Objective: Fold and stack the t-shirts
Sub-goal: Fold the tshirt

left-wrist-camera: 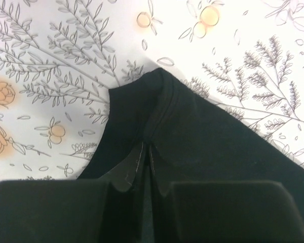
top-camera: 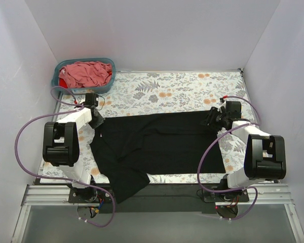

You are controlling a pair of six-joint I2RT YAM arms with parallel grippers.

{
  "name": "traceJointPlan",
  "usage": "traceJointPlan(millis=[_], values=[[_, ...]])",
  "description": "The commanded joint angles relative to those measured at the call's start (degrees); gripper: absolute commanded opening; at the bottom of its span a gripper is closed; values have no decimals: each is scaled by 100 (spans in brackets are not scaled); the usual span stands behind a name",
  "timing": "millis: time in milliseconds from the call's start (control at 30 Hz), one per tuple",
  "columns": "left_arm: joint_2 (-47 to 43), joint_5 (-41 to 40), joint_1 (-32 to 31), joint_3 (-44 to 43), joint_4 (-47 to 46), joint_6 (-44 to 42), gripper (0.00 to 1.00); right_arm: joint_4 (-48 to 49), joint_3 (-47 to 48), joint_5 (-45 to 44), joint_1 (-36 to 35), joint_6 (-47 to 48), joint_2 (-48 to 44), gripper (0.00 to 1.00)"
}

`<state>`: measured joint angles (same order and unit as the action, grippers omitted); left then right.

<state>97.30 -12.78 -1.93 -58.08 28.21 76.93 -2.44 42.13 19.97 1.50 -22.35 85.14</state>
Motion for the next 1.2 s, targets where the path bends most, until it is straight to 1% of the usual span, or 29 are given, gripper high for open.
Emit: traceJointPlan(millis=[0,133,267,500,833,967,1033,1067,1100,1167], values=[[0,-330,35,-370,-88,-265,0,339,-152,-62,52,29,64,47],[96,-734,70,-808,80,-520,0,402,-319,-160,219,-15,213,47],[263,-945,88,-1090,150,-766,0,481,-477,-221,386,-85,389,48],[939,-1007,88,-1504,256,-934,0,481,-495,-318,518,-94,600,48],[1327,-1262,88,-2013,255,-1118,8,437,-416,-195,527,64,451,48],[1353,-1158,88,-2172,273,-1171,14,385,-363,-28,518,143,301,48],[1248,-1087,88,-2198,299,-1136,22,341,-320,77,466,143,109,49],[1196,-1008,88,-2224,352,-1110,24,288,-293,104,439,143,21,49],[1030,-964,88,-2225,378,-1083,31,262,-267,130,361,152,-58,50],[818,-876,88,-2190,448,-1022,40,252,-136,139,255,143,-322,51]])
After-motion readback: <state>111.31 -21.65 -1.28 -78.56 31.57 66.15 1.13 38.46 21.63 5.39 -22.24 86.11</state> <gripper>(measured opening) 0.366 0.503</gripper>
